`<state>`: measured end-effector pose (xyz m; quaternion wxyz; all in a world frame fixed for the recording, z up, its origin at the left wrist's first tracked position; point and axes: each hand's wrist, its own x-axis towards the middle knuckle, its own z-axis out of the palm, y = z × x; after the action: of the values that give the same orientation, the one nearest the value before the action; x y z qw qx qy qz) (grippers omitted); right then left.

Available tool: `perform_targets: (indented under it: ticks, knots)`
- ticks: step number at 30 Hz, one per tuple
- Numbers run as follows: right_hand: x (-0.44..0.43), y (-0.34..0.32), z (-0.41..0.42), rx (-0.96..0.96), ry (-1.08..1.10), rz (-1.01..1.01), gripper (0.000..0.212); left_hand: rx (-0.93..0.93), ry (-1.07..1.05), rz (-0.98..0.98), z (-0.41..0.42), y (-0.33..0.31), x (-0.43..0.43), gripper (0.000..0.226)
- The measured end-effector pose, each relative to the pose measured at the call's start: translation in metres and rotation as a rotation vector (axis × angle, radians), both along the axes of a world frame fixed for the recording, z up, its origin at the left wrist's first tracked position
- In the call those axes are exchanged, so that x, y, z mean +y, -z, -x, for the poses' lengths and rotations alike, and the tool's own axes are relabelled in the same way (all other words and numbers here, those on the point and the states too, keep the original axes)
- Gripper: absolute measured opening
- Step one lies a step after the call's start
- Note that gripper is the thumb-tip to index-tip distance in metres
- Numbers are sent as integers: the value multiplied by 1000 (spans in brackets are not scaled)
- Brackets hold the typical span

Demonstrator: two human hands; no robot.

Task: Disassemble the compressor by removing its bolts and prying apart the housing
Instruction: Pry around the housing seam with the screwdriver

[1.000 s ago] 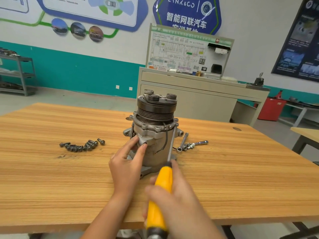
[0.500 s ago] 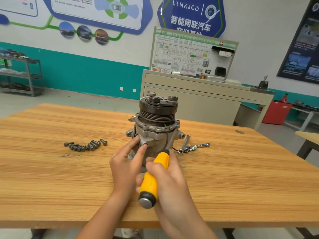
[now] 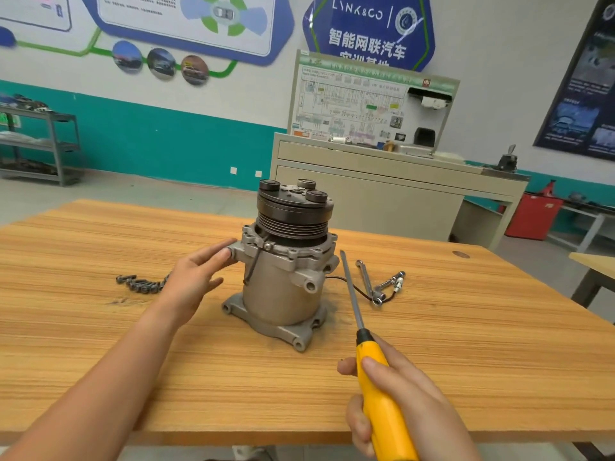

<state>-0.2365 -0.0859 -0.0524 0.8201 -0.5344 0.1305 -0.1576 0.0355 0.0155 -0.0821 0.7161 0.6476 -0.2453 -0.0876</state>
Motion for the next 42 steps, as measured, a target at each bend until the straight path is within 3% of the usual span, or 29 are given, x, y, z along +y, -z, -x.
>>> perform_targets:
  ticks: [6, 10, 22, 27, 31, 34, 42]
  knots:
    - [-8, -9, -11, 56, -40, 53, 61, 22, -36, 48, 6, 3, -8, 29]
    - [-8, -31, -20, 70, -135, 132, 32, -1, -208, 99, 6, 5, -21, 25]
    - [0, 16, -36, 30, -30, 89, 70, 38, -257, 201, 8, 11, -29, 19]
    - [-11, -2, -26, 128, -113, 201, 62, 40, -276, 201, 10, 9, -31, 18]
    - [-28, -29, -20, 80, -163, 167, 38, 40, -287, 197, 11, 9, -33, 23]
    - [-8, -11, -36, 103, -141, 167, 55, 47, -272, 189, 8, 7, -32, 22]
    - [5, 15, -39, -123, -126, -60, 59, 75, -250, 156, 6, 0, -34, 28]
